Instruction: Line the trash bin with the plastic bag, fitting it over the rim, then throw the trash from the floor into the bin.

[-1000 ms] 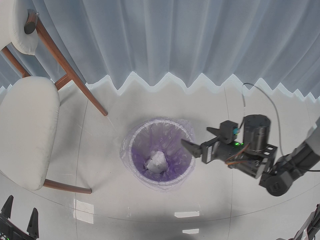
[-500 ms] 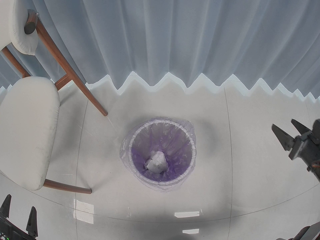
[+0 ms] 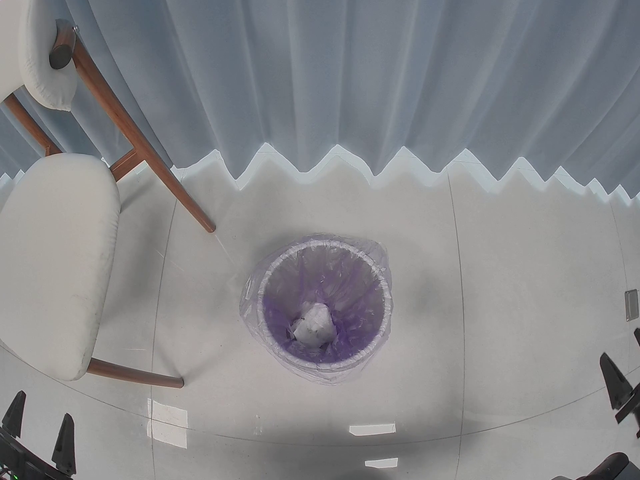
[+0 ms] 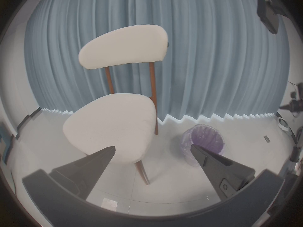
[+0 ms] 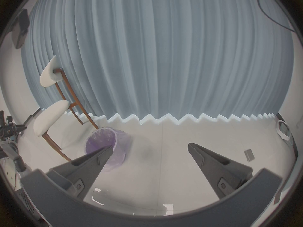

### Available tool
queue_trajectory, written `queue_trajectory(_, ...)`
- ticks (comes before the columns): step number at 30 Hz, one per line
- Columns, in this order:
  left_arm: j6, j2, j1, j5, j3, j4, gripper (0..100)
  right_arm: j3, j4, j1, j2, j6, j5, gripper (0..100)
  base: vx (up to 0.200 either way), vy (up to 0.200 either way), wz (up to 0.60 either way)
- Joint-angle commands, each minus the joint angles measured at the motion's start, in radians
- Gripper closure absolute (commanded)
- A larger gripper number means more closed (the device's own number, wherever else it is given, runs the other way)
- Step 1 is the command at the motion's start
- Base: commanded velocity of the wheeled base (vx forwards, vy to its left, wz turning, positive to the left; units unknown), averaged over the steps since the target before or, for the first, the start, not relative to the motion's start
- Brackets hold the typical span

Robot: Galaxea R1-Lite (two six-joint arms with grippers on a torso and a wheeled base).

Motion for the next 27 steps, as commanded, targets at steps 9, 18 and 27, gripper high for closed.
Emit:
queue_trajectory(9, 0.018, -0.013, -0.001, -0.03, 0.018, 0.046, 0, 0.104, 0.256, -0.113, -0.414, -0.051, 0.085, 0, 0.0, 0.0, 0.0)
queue_trajectory(18, -0.002, -0.008, -0.001, -0.028, 0.018, 0.04, 0, 0.105, 0.253, -0.113, -0.414, -0.028, 0.032, 0, 0.0, 0.0, 0.0)
queue_trajectory(27, -0.004, -0.008, -0.001, -0.028, 0.018, 0.04, 0, 0.105, 0.253, -0.113, -0.414, -0.034, 0.032, 0, 0.0, 0.0, 0.0)
